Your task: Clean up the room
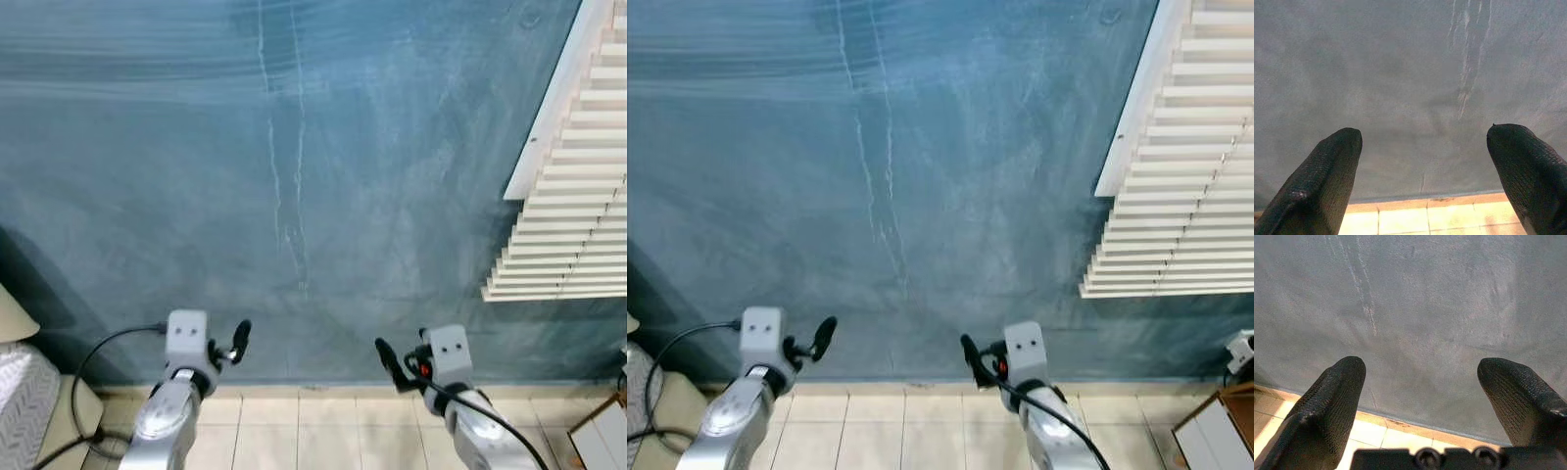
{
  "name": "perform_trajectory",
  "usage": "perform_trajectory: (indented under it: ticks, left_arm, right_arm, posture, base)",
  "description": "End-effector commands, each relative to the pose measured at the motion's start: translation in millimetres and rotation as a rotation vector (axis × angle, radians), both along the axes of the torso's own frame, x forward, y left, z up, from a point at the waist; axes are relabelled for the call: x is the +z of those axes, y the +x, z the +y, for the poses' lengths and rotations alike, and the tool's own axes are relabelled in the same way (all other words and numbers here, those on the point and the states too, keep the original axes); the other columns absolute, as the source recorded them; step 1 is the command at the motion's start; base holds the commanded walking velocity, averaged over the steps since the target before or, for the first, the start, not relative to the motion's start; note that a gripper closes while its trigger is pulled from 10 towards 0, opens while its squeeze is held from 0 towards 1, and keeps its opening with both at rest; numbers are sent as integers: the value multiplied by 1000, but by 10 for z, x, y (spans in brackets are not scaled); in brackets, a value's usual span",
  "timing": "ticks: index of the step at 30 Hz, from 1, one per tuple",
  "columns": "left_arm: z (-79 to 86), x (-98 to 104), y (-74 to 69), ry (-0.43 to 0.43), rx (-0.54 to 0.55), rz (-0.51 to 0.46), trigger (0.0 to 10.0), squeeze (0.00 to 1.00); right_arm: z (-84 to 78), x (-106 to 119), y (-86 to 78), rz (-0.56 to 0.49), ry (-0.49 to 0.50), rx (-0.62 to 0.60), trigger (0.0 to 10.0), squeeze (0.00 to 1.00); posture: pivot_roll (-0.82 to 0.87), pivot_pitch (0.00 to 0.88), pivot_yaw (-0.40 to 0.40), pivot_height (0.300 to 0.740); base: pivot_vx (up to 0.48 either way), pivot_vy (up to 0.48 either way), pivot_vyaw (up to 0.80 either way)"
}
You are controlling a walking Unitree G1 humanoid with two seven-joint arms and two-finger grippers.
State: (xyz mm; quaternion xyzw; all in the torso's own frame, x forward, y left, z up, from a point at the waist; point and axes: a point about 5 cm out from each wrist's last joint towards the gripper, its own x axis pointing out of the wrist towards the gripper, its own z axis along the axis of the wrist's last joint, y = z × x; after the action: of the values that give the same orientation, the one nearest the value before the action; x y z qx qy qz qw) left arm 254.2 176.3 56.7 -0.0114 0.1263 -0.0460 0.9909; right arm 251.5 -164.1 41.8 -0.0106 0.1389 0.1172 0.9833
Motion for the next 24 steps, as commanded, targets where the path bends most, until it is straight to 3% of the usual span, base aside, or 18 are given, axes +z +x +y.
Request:
perform_trajectory:
  ticks: [1,2,4,5,6,7,8,9,10,11,13,14,15,18,24]
  left_arm:
    - [64,46,-66,25,0,-30,10000,0]
    - [83,36,-116,52,7,-34,10000,0]
    - [69,-45,-44,87,47,-7,10000,0]
    - [84,-64,-10,92,64,2,10000,0]
    - [90,-64,-1,89,62,1,10000,0]
    - [99,-52,-5,74,69,-7,10000,0]
    - [107,-58,-30,59,85,-6,10000,404]
    - [110,-58,-46,46,98,-9,10000,404]
    - [108,-56,-64,38,114,-17,10000,1000]
    - [85,-14,-38,69,119,-45,10000,1000]
    - [57,88,22,99,116,-96,10000,1000]
    - [58,99,35,131,110,-101,10000,890]
    - [66,85,44,185,106,-98,10000,0]
    - [133,29,29,179,162,-63,10000,0]
    - [124,52,-4,194,130,-71,10000,0]
  right_arm:
    - [-59,3,-20,-6,11,-22,10000,0]
    - [-85,-20,-15,7,6,-30,10000,0]
    - [-113,-62,44,-1,-67,-33,10000,0]
    - [-128,-73,70,2,-52,-61,10000,12]
    - [-133,-76,88,4,-36,-72,10000,47]
    - [-135,-83,108,1,-32,-79,10000,176]
    - [-112,-55,117,-29,-19,-75,10000,992]
    - [-104,-22,118,-54,12,-77,10000,992]
    - [-123,59,130,-119,36,-94,10000,1000]
    - [-157,162,167,-192,28,-102,10000,1000]
    - [-160,209,212,-218,33,-78,10000,1000]
    - [-153,200,215,-211,32,-69,10000,1000]
    - [-127,174,215,-193,42,-46,10000,1000]
    - [-89,41,207,-130,9,-8,10000,1000]
    - [-45,-25,229,-103,-6,7,10000,1000]
  posture:
    - [10,0,28,740]
    - [17,0,22,740]
    - [19,0,21,740]
    - [22,0,15,740]
    - [19,0,11,740]
    - [19,0,11,740]
    - [23,0,1,740]
    - [24,0,0,740]
    - [24,0,-8,740]
    - [24,0,-8,740]
    - [27,0,-14,740]
    - [28,0,-13,740]
    - [28,0,-13,740]
    - [30,0,-11,740]
    - [68,0,-6,740]
  base:
    - [0,0,663]
    - [0,0,663]
    - [0,0,653]
    - [0,0,650]
    - [0,0,656]
    - [0,0,650]
    - [0,0,644]
    - [0,0,644]
    - [0,0,581]
    - [0,0,581]
    - [0,0,581]
    - [0,0,581]
    - [0,0,587]
    - [0,-160,583]
    - [0,-291,545]
